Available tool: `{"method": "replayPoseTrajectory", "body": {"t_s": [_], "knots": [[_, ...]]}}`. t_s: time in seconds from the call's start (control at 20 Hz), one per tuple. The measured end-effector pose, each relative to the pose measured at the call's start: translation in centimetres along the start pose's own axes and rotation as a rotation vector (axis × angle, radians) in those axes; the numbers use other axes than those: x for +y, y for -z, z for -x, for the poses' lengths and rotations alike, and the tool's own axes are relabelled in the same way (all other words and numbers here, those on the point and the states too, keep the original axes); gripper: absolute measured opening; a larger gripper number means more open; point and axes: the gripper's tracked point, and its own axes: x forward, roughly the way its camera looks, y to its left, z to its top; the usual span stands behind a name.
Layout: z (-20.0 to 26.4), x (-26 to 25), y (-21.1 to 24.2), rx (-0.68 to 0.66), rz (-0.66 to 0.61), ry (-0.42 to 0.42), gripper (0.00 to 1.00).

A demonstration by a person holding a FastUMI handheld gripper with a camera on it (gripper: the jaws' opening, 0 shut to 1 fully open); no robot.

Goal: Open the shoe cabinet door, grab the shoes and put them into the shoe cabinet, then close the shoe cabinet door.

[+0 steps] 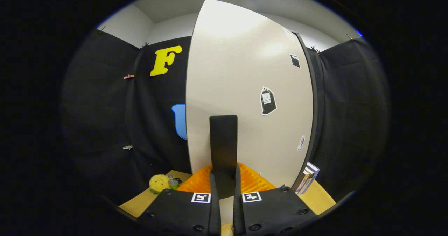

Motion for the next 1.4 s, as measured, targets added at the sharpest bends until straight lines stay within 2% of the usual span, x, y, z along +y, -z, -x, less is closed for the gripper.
{"method": "replayPoseTrajectory", "body": {"t_s": [0.25, 0.65, 0.85, 1.0, 1.15, 1.2, 1.4], "knots": [[3.9, -3.5, 0.2, 0.044, -0.005, -0.009, 0.17], [8.6, -10.8, 0.0, 0.052, 0.006, 0.024, 0.16], [9.6, -14.6, -0.2, 0.046, 0.016, 0.046, 0.14], [9.7, -17.8, -0.5, 0.034, 0.055, 0.093, 0.13], [9.8, -20.7, -0.7, 0.019, 0.106, 0.104, 0.11], [9.7, -21.1, -0.7, 0.021, 0.088, 0.093, 0.08], [10.3, -23.5, -0.3, 0.03, 0.002, 0.083, 0.07]]}}
